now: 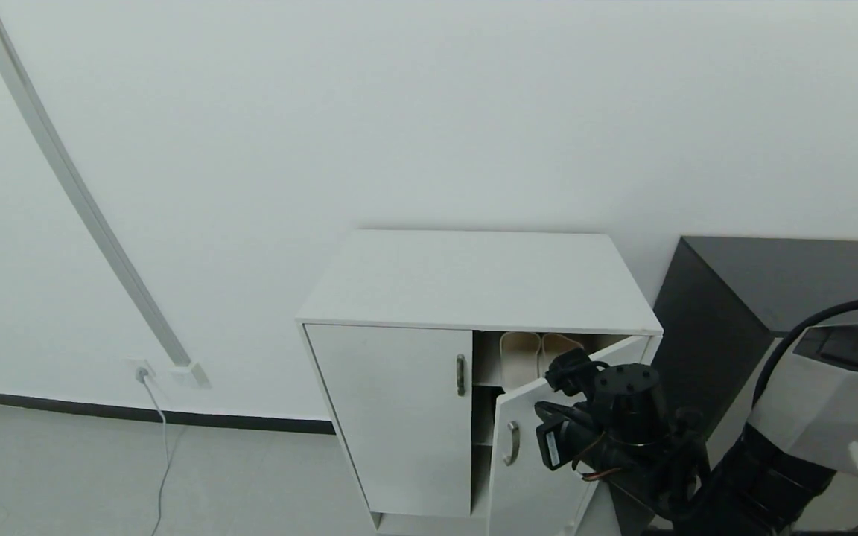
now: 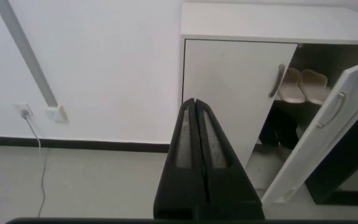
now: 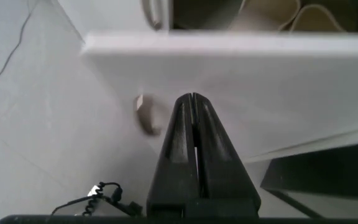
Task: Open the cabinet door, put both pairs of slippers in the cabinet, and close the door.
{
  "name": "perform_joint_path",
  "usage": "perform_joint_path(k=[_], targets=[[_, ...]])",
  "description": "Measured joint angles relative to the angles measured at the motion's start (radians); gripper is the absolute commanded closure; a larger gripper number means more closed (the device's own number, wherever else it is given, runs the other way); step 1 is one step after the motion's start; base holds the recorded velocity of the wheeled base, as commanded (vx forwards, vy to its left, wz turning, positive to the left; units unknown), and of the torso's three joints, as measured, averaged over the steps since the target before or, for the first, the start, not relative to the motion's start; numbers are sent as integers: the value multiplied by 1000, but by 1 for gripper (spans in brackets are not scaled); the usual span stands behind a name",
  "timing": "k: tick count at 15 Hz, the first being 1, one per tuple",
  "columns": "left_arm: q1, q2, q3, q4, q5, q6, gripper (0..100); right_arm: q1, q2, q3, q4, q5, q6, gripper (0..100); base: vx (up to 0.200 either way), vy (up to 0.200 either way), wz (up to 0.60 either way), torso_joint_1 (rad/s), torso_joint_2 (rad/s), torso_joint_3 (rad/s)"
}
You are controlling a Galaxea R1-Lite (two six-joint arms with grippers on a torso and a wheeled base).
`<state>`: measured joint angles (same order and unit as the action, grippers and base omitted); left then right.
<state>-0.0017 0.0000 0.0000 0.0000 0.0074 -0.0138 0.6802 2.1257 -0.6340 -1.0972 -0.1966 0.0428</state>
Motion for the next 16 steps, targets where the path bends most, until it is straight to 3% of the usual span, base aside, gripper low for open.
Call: perform_joint_path(k=[7, 16], targets=[[0, 0, 0, 0, 0, -2, 100, -30, 89, -82, -67, 0, 1, 100, 0, 0, 0, 0, 0, 0], [0, 0, 0, 0, 1, -4, 100, -103, 244, -280, -80, 0, 3, 100, 0, 0, 0, 0, 0, 0]])
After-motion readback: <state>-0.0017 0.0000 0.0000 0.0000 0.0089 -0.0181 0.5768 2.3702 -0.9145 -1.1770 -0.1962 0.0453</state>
